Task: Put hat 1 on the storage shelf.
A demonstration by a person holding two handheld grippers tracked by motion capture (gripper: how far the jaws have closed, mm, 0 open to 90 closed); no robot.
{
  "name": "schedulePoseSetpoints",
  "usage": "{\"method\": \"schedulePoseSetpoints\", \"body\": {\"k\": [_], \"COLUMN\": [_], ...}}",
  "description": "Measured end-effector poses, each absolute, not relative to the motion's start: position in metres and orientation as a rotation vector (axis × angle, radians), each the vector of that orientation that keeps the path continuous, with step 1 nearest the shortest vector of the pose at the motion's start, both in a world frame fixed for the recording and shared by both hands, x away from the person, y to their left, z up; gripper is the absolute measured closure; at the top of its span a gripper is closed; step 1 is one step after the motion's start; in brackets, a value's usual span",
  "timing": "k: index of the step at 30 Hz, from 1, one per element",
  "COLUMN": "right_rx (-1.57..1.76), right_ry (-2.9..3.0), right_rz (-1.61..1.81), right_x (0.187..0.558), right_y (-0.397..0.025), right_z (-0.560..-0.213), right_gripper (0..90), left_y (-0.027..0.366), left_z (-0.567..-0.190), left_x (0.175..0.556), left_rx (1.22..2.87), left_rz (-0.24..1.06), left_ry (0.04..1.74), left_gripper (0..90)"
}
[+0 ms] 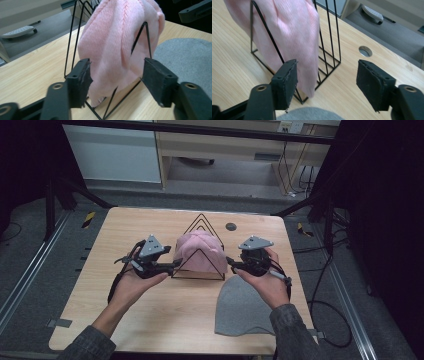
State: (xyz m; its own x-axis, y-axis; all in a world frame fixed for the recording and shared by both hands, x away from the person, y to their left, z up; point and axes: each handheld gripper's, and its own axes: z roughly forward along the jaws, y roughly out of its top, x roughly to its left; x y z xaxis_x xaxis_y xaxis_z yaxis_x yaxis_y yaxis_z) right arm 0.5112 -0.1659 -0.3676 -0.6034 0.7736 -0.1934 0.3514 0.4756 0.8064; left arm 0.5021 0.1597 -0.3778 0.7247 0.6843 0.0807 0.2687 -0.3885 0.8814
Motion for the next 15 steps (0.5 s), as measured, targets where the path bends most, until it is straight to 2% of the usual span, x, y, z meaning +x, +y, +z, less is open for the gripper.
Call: {"method": "schedulePoseSetpoints", "body": {"k": [6, 15], "right_rx": [0.963, 1.017], "right_ry": [2.172, 2.157], "right_rz": [0.977, 0.944], "right_x": [0.505, 0.496], "right_y": [-0.182, -0.212], "right_z": [-0.374, -0.383], "right_gripper": [25.9, 22.8], "left_y": [0.176, 0.187], "left_z": [-0.382, -0.392], "left_x": [0.495, 0.488], "left_rx": [1.947, 1.941], "left_rz": [0.527, 0.477], "left_ry": [0.757, 0.770], "left_gripper": [26.6, 21.9]}}
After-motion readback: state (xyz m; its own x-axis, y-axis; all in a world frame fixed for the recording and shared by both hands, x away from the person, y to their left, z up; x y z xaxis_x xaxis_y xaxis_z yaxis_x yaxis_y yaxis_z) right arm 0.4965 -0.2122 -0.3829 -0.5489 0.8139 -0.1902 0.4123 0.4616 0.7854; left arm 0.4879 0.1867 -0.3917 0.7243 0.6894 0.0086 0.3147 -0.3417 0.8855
